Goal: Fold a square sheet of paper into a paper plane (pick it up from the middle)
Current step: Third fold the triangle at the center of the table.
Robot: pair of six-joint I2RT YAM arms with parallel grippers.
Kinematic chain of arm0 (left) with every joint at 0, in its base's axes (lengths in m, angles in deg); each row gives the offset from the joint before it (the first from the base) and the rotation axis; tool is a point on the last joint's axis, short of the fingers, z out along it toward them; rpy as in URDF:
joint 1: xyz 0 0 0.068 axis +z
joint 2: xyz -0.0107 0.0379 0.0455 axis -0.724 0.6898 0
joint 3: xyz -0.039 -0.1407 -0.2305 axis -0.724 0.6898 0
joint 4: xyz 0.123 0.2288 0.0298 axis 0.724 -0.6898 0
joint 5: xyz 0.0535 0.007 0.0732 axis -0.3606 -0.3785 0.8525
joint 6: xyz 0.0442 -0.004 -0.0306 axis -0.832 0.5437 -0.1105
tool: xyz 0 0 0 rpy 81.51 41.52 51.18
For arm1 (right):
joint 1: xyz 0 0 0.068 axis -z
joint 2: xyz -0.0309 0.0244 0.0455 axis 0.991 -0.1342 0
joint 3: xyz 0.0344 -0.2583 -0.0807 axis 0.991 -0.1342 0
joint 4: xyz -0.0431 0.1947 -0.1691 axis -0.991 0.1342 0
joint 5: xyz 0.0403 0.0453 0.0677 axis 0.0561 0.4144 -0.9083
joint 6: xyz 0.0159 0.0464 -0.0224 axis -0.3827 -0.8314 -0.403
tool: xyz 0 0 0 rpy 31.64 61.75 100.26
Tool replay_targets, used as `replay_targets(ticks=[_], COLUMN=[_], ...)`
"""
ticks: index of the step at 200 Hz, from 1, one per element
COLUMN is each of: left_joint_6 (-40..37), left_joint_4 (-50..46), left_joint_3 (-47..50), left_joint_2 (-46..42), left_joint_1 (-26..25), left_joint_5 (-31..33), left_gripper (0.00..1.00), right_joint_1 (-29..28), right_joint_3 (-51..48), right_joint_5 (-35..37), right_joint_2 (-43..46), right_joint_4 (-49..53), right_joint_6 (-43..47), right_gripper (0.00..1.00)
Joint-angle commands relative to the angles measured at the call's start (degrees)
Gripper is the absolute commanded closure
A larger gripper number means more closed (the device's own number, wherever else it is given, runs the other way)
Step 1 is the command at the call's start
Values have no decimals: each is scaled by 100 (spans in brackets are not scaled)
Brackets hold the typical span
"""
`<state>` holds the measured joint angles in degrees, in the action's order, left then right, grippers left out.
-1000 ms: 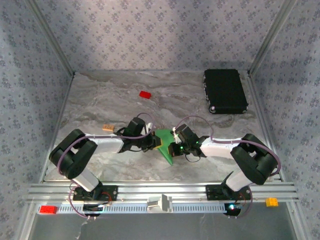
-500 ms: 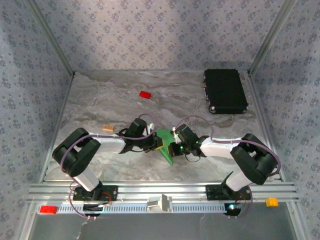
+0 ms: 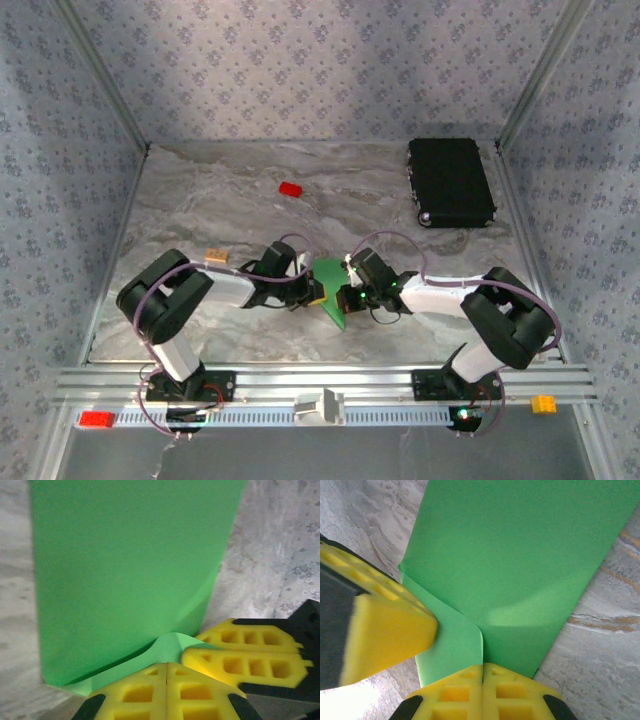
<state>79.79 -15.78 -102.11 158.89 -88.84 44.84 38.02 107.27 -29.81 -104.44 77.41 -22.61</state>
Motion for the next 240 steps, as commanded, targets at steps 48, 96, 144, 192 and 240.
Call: replay_targets(ticks=[48, 96, 144, 192, 240], left_joint_6=[-201, -262, -271, -263, -271], left_joint_4=[-131, -225, -233, -230, -237], left_joint_3=[93, 50, 54, 49, 38], left_joint_2=[132, 123, 97, 105, 115], left_joint_1=[-32, -29, -26, -28, -27], left_joint_5=[187, 226, 279, 287, 280], left_gripper=[98, 99, 99, 99, 99], right_joint_1=[13, 140, 161, -347, -513], right_joint_3=[98, 296, 127, 401, 637], right_joint_5=[147, 294, -695, -988, -842], right_joint_2=[-50, 595, 1146, 504, -50], right_joint_4=[305, 826, 575, 532, 636], right_joint_6=[-91, -349, -772, -783, -725], right_gripper=[92, 74, 69, 90, 92])
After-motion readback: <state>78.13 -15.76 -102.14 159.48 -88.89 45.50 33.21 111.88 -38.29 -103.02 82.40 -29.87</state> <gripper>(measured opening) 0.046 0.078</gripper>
